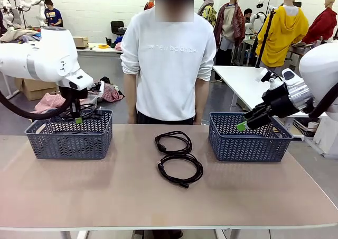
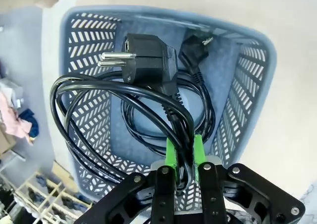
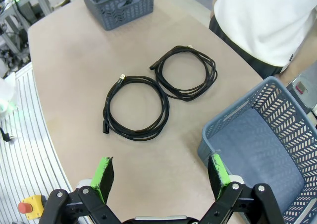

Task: Organize the cables according to human instructions.
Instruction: Pick up a bundle of cables and place it in the basket indicated by the human.

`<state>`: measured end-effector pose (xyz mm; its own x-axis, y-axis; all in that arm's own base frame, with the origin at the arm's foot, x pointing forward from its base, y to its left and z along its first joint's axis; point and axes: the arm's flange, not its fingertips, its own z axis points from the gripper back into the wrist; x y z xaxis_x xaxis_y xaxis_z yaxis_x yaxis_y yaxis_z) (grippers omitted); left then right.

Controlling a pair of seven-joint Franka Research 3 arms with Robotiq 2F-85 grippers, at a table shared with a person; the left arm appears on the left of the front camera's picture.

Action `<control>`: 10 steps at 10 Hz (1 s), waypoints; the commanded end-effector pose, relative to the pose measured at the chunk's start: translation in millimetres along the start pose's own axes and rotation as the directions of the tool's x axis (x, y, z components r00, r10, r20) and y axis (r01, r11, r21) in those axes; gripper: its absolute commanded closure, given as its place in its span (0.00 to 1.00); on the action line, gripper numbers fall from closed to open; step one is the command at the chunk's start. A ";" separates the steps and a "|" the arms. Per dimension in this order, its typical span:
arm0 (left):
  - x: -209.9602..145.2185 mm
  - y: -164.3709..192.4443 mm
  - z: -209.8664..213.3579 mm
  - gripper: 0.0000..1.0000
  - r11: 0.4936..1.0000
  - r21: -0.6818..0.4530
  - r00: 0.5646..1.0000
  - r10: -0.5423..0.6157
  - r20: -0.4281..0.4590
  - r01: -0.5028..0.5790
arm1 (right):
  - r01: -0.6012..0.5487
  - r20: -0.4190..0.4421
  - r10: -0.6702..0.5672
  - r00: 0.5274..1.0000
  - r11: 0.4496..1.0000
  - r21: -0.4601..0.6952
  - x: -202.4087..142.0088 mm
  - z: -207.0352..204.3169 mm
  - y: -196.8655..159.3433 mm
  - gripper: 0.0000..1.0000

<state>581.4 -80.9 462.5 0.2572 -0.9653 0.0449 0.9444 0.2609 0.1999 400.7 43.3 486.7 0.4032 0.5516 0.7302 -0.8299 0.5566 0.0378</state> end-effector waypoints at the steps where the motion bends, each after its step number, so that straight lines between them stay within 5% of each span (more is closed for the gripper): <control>1: -3.0 2.3 -2.1 1.00 0.999 0.031 0.999 0.035 0.008 -0.035 | -0.020 0.030 0.020 0.999 1.000 0.010 0.5 -2.3 -3.1 0.00; 4: -7.2 5.1 -7.3 1.00 0.998 0.028 0.999 0.049 0.008 -0.050 | -0.020 0.030 0.020 0.999 1.000 0.010 0.5 -2.3 -3.1 0.00; 5: -6.9 6.3 -8.1 0.66 0.998 0.022 0.999 0.051 0.008 -0.051 | -0.020 0.030 0.020 0.999 1.000 0.010 0.5 -2.3 -3.1 0.00; 6: -7.4 6.8 -8.1 0.65 0.999 0.018 0.999 0.051 0.009 -0.052 | -0.020 0.030 0.020 0.999 1.000 0.010 0.5 -2.3 -3.1 0.00; 7: -8.8 6.7 -7.1 0.46 0.998 0.015 0.998 0.055 0.005 -0.055 | -0.020 0.030 0.020 0.999 1.000 0.010 0.5 -2.3 -3.1 0.00; 8: -9.8 7.0 -5.7 0.61 0.998 0.015 0.998 0.060 0.005 -0.060 | -0.020 0.030 0.020 0.999 1.000 0.010 0.5 -2.3 -3.1 0.00; 9: -10.7 7.8 -4.9 0.27 0.998 0.014 0.998 0.063 0.005 -0.063 | -0.020 0.030 0.020 0.999 1.000 0.010 0.5 -2.3 -3.1 0.00; 10: -11.2 8.2 -4.6 0.42 0.998 0.010 0.998 0.066 0.006 -0.066 | -0.020 0.030 0.020 0.999 1.000 0.010 0.5 -2.3 -3.1 0.00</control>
<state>588.1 -71.0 456.4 0.3017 -0.9517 0.0574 0.9288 0.3070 0.2076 400.7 43.3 486.7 0.4032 0.5516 0.7302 -0.8299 0.5566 0.0378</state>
